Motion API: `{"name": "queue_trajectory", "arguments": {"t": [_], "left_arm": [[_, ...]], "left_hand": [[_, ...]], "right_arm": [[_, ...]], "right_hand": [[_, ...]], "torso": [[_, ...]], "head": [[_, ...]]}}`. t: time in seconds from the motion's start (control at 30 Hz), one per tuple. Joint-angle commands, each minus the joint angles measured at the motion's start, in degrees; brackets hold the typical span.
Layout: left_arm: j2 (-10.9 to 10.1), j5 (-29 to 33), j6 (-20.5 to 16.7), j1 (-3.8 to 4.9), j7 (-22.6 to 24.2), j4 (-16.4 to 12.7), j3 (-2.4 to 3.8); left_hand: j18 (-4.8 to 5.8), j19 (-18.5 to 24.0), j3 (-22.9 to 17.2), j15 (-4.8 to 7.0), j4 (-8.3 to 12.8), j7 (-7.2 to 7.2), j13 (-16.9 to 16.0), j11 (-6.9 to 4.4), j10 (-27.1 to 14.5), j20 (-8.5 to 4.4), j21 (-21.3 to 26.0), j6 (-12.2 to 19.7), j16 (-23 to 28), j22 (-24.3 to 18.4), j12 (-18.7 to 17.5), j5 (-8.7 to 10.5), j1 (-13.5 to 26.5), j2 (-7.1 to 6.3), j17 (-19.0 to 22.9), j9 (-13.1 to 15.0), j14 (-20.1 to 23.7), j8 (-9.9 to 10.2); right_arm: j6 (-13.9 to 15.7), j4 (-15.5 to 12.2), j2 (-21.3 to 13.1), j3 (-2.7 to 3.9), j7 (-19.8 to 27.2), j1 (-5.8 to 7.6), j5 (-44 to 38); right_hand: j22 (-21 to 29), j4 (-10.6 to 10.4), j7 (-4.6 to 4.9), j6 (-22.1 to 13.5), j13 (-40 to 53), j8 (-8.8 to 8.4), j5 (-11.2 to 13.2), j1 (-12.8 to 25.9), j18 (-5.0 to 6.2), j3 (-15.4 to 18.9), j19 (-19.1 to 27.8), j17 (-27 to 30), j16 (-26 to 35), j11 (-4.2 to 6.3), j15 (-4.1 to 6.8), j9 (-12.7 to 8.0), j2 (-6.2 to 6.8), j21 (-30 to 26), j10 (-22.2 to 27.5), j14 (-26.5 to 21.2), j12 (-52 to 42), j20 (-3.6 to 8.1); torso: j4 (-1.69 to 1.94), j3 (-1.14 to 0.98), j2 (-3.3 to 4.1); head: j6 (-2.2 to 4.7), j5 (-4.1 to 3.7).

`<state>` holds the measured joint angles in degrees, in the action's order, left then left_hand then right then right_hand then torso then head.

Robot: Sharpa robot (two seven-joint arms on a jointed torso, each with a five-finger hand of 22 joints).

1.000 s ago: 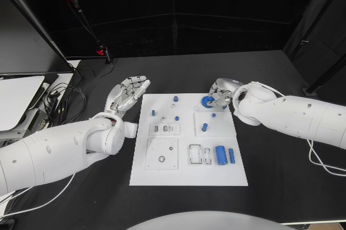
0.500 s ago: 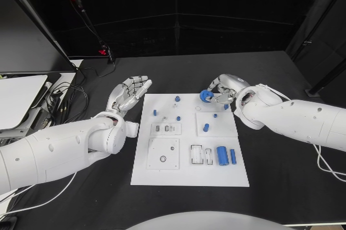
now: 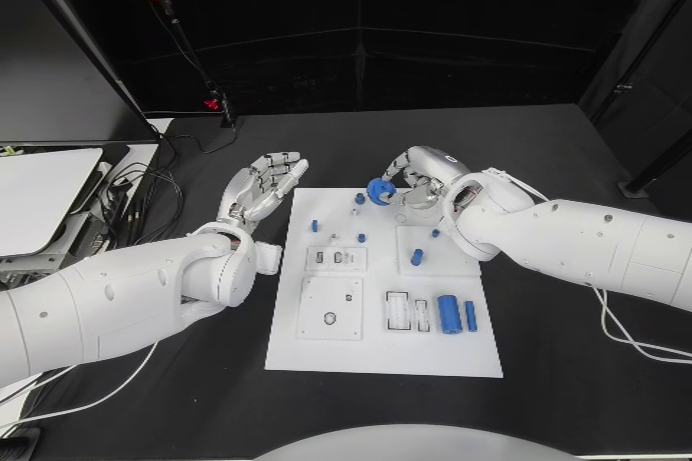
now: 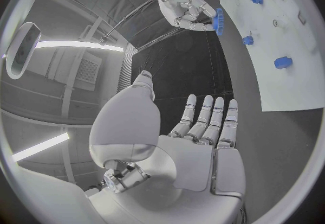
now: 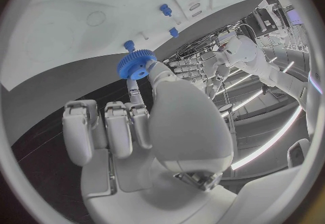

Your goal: Assemble the parts on the task board

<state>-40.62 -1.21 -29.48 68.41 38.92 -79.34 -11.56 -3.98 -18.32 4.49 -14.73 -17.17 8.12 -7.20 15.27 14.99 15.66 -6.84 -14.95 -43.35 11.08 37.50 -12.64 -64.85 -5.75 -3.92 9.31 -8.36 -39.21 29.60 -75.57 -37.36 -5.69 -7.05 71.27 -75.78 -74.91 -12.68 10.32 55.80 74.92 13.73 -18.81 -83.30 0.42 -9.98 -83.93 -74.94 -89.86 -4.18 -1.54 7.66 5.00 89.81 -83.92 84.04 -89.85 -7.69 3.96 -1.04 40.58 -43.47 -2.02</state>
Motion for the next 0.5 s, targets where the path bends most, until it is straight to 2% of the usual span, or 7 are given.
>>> {"name": "queue_trajectory", "arguments": {"t": [0.03, 0.17, 0.3, 0.5], "left_arm": [[-0.01, -0.34, 0.45, 0.09, 19.11, -0.03, 0.05], [-0.05, -0.34, 0.45, 0.09, 19.09, -0.08, 0.05], [-0.06, -0.34, 0.46, 0.10, 19.04, -0.15, 0.05], [-0.04, -0.34, 0.45, 0.10, 19.00, -0.17, 0.05]], "left_hand": [[-1.16, 0.18, -0.37, -0.17, 0.08, 8.95, 0.06, 0.02, -0.30, 0.41, -0.39, 0.26, -0.38, 0.07, 0.22, -0.40, 0.09, 0.46, 0.07, -0.06, 0.40, -0.30], [-1.16, 0.18, -0.37, -0.17, 0.08, 8.95, 0.06, 0.02, -0.30, 0.41, -0.39, 0.26, -0.38, 0.07, 0.22, -0.40, 0.09, 0.46, 0.07, -0.06, 0.40, -0.30], [-1.17, 0.23, -0.41, -0.17, 0.08, 8.95, 0.10, 0.03, -0.31, 0.42, -0.40, 0.27, -0.41, 0.07, 0.26, -0.48, 0.07, 0.52, 0.08, -0.10, 0.41, -0.34], [-1.17, 0.23, -0.41, -0.17, 0.08, 8.95, 0.10, 0.03, -0.31, 0.42, -0.40, 0.27, -0.41, 0.07, 0.26, -0.48, 0.07, 0.52, 0.08, -0.10, 0.41, -0.34]], "right_arm": [[-1.79, 0.98, 1.69, 0.07, 0.69, 0.16, -0.21], [-3.15, 2.75, 4.16, 0.07, 0.73, 0.15, -1.58], [-3.96, 4.47, 6.13, 0.06, 0.80, 0.12, -2.11], [-5.75, 6.90, 8.46, 0.05, 0.48, 0.05, -2.40]], "right_hand": [[-15.09, -0.05, -2.81, 3.33, 15.08, 0.18, -0.18, -0.04, -0.42, -0.30, -6.07, -15.06, -0.14, 0.25, 0.52, 0.14, -0.31, 0.19, -6.08, 5.96, -0.15, 0.30], [-15.09, 0.03, -2.80, 3.36, 15.08, 0.08, -0.06, -0.08, -0.42, -0.29, -6.07, -15.06, -0.14, 0.25, 0.52, 0.10, -0.25, 0.19, -6.08, 5.96, -0.15, 0.31], [-15.09, 0.11, -2.81, 3.44, 15.08, 0.02, 0.01, -0.13, -0.42, -0.32, -6.07, -15.06, -0.14, 0.26, 0.52, 0.09, -0.23, 0.19, -6.08, 5.96, -0.15, 0.32], [-15.09, 0.31, -2.77, 3.53, 15.08, -0.27, 0.26, -0.14, -0.42, -0.25, -6.07, -15.06, -0.14, 0.23, 0.53, -0.01, 0.02, 0.19, -6.08, 5.96, -0.15, 0.33]], "torso": [[0.09, -0.01, 0.02], [-0.01, -0.02, 0.09], [0.05, -0.03, 0.10], [-0.05, -0.01, 0.02]], "head": [[-0.16, 0.38], [-0.39, 0.93], [-0.55, 1.11], [-0.70, 1.26]]}}
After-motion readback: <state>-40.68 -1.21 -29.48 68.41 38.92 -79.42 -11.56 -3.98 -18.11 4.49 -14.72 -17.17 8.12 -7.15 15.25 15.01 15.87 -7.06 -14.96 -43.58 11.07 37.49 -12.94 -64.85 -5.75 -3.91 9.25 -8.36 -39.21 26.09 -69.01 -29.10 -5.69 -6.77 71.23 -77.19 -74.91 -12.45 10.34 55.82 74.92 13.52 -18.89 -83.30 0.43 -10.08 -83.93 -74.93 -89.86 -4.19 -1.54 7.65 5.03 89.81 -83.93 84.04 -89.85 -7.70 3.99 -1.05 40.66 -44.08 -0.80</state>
